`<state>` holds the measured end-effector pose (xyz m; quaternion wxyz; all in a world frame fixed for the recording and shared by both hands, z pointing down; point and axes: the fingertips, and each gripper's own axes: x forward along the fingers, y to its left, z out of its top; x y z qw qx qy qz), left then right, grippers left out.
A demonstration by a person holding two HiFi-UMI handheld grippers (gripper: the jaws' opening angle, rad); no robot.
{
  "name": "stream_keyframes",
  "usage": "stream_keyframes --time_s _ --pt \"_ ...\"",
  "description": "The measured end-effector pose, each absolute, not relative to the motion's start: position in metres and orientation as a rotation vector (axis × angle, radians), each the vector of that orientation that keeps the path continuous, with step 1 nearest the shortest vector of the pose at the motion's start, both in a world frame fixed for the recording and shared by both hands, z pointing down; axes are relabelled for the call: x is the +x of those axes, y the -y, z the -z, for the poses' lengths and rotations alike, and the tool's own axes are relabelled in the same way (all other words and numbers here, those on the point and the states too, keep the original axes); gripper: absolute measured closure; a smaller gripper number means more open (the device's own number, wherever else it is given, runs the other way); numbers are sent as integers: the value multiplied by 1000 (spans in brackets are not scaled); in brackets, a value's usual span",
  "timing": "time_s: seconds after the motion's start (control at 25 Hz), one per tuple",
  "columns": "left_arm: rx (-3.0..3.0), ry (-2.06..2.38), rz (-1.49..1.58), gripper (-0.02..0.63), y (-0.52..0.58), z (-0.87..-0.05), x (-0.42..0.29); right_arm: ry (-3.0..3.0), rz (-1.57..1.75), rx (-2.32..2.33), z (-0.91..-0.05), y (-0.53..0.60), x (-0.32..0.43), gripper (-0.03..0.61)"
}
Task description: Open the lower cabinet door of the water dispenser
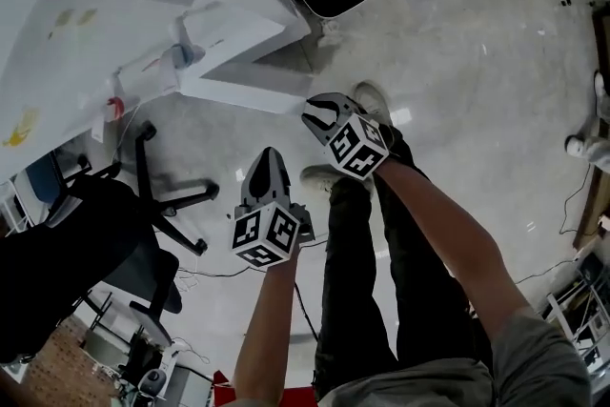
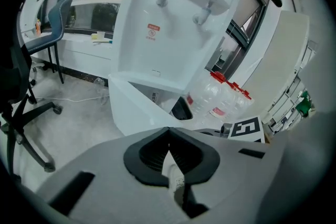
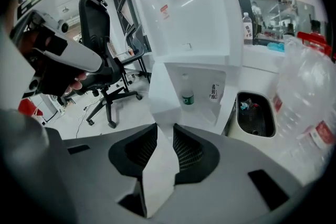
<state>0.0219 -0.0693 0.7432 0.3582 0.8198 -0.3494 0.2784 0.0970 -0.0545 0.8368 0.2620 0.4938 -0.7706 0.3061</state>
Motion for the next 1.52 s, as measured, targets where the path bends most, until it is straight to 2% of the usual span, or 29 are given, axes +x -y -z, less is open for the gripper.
stream_keyframes --time_s 0.16,0.2,0.32,0.88,1.04,1.2,1.52 --pt "2094 925 -694 606 67 -749 9 2098 -748 1208 -841 44 72 488" --pt "2087 931 -688 606 67 -751 6 2099 -731 1183 -843 42 68 536" --pt "2067 952 -673 606 65 -754 -4 2098 -734 1166 -848 38 57 563" --pt "1988 1007 -627 598 57 -783 -50 2162 -629 900 -859 23 -6 568" --pt "1972 973 -666 494 51 -794 -45 2166 -639 884 -861 21 -15 569" --pt "1912 986 -664 428 54 -806 -25 2193 -610 820 -860 19 -18 568" --pt "1821 1017 -681 405 64 -822 -3 2241 -655 784 -855 21 -23 568"
